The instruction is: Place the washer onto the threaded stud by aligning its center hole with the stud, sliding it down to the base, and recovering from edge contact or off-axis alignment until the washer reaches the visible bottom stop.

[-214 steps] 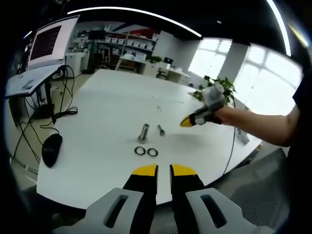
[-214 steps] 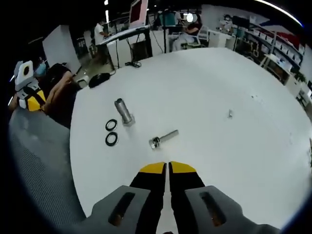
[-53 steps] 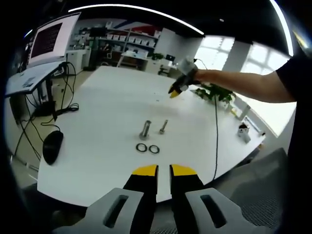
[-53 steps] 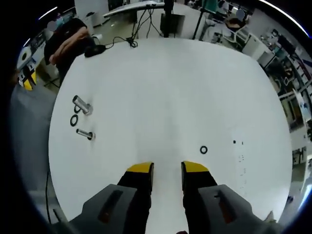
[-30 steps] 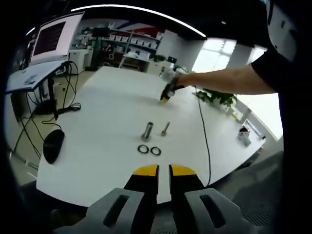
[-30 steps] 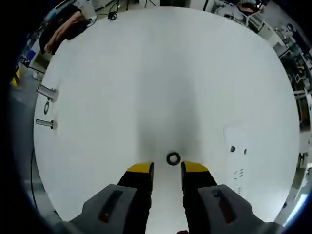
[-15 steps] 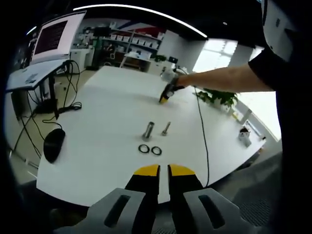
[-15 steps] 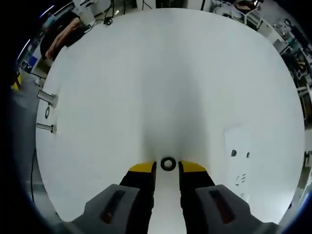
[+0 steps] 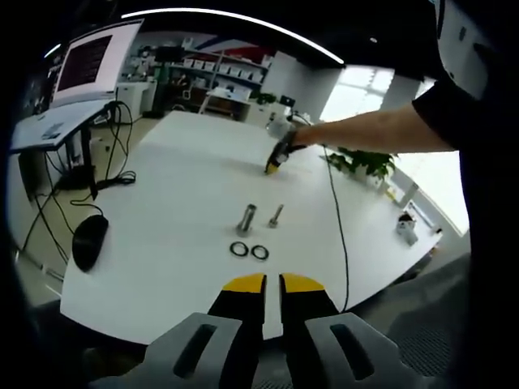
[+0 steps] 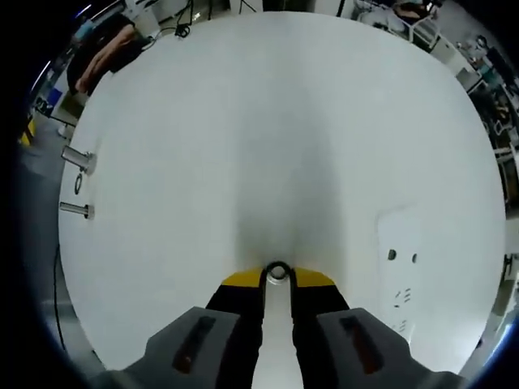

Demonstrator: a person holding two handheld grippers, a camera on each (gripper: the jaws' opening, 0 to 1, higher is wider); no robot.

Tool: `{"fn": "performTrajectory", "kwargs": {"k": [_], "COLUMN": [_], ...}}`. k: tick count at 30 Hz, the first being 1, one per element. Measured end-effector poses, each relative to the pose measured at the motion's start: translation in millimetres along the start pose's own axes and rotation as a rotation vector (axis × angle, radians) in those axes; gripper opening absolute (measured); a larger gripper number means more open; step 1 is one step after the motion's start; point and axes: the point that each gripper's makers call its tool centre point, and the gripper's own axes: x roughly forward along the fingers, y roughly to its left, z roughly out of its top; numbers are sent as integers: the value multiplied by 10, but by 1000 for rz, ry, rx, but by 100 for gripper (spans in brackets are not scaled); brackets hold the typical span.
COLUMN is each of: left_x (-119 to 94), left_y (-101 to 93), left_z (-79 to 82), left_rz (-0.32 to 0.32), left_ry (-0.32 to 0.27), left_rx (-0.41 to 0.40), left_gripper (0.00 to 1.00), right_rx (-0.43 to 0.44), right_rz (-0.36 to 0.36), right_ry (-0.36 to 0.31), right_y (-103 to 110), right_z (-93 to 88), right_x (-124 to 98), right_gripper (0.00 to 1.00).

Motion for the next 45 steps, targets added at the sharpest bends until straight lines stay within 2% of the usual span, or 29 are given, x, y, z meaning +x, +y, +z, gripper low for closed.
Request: {"fn": "performTrajectory", "kwargs": {"k": [3,9,14,17,23,28,34,38,42,43,44,45], "left_x": [-1,-2,-4,-14,-17,-21,-24,-34,-25,-32,-38,-57], "left_y": [-1,-11,-23,-20,-24,-15,-24,-21,-10,-11,-8,18], "left_z": [1,8,3,37,47,56,56,95,48,52,93,111], "left_rz": [0,-6,-13,-12,-14,-12,-17,-20,-16,-21,-21,-18], "left_ry": [0,-2,2,-18,-23,-30,-34,-62,-38,-45,-76,-92], "left_rx": [1,6,15,16,20,16,18,9,7,-15,-55,-60], "left_gripper": [4,4,4,4,4,4,4,4,4,4,4,4], "right_rx": [-68,-110,-161,-201,-284,-353,-394,-419,-444,-450,-457,-458], "right_rz": [7,18,17,27,51,66,89,110,129,133,134,135], "right_ry": [11,-28,-56,-87,-113,-121,-119,-114,-81,-75,-69,-64], "right_y": [93,306,572,791,1167,1494,1790,1986,2147,2170,2204,2217], "right_z": [33,190,322,414,541,613,622,610,544,532,522,516], "right_x": [-102,-381,-654,-790,-918,-960,-917,-837,-714,-694,-664,-645], "right_gripper": [13,13,13,13,13,13,13,13,13,13,13,13]}}
